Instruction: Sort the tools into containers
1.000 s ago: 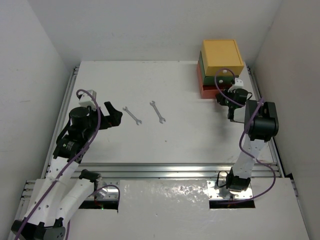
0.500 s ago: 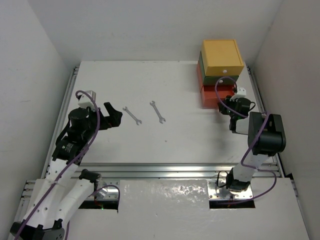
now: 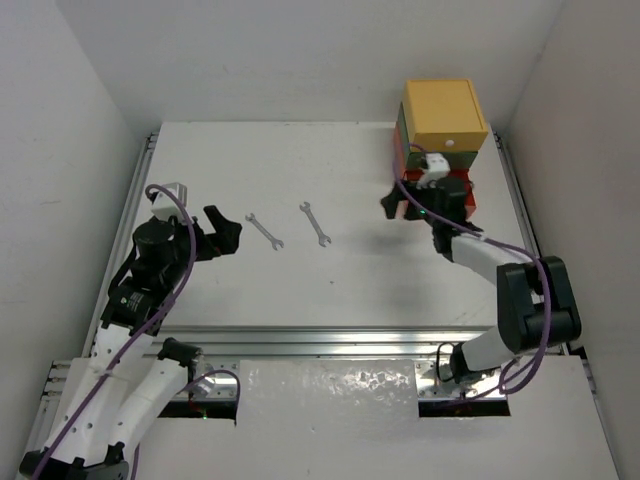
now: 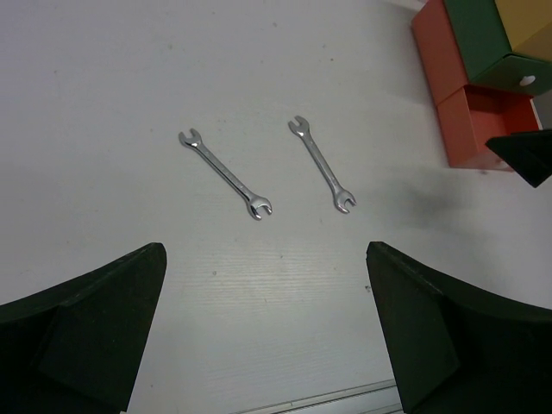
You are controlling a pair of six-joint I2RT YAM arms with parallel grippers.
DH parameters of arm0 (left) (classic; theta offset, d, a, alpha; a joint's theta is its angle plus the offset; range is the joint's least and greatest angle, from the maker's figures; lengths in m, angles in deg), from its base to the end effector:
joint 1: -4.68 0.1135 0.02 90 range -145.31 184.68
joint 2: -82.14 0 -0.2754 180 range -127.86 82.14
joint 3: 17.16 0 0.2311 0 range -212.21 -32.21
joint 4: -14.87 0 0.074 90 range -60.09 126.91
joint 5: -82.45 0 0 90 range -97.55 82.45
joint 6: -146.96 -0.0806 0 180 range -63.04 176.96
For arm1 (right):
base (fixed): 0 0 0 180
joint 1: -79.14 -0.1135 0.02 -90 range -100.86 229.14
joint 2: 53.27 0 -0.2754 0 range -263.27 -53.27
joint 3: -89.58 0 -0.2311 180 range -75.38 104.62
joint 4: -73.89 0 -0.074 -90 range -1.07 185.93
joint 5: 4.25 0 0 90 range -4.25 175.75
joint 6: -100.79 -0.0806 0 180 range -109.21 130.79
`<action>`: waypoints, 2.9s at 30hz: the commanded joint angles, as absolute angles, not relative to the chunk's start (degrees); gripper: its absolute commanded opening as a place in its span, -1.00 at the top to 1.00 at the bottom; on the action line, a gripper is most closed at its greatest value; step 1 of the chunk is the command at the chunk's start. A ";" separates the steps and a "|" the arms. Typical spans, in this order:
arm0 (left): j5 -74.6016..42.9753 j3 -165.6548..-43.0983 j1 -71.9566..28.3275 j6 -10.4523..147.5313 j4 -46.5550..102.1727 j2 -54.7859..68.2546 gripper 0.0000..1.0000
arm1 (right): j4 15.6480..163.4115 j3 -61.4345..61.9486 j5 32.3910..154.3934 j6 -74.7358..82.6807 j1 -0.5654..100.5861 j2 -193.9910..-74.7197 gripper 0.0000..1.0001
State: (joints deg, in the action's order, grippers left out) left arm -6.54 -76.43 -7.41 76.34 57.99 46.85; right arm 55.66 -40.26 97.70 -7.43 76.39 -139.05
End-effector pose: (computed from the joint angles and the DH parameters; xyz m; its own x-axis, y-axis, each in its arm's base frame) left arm 0.1493 -0.0305 0.3158 -0.3665 -0.2608 -0.8931 0.0758 0.9483 -0.3080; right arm 0.3323 0.0327 0.2079 -0.3599 0.2890 -0.8871 -0.1387 0.9237 0.3572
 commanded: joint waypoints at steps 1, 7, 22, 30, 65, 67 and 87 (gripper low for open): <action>-4.57 -76.94 -8.06 76.30 56.28 47.60 -0.99 | 78.77 -27.25 92.97 -4.94 65.45 -140.88 -0.89; -2.98 -77.12 -7.71 76.65 56.63 47.77 -0.99 | 109.05 9.30 82.54 -3.37 49.99 -166.01 -0.65; -2.54 -77.21 -7.18 76.65 56.81 48.48 -0.99 | 121.71 38.26 81.18 5.34 43.72 -191.96 -0.10; -2.72 -77.03 -7.27 76.65 56.63 49.18 -0.99 | 138.67 50.12 81.54 3.06 43.54 -200.57 0.04; -3.33 -76.77 -7.36 76.65 56.46 51.12 -1.00 | 114.69 11.55 83.29 -11.53 48.02 -161.30 1.00; -3.42 -76.77 -7.44 76.65 56.46 51.11 -1.00 | 115.39 10.85 81.20 -12.85 50.38 -159.37 1.00; -3.16 -76.86 -7.36 76.82 56.63 48.48 -0.99 | 98.16 -6.48 63.95 -47.38 78.87 -144.58 1.00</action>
State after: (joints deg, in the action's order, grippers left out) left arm -3.10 -76.43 -7.35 76.58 58.42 49.56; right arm 102.63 -9.38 66.24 -39.74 77.68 -142.61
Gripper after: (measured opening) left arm 0.996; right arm 0.044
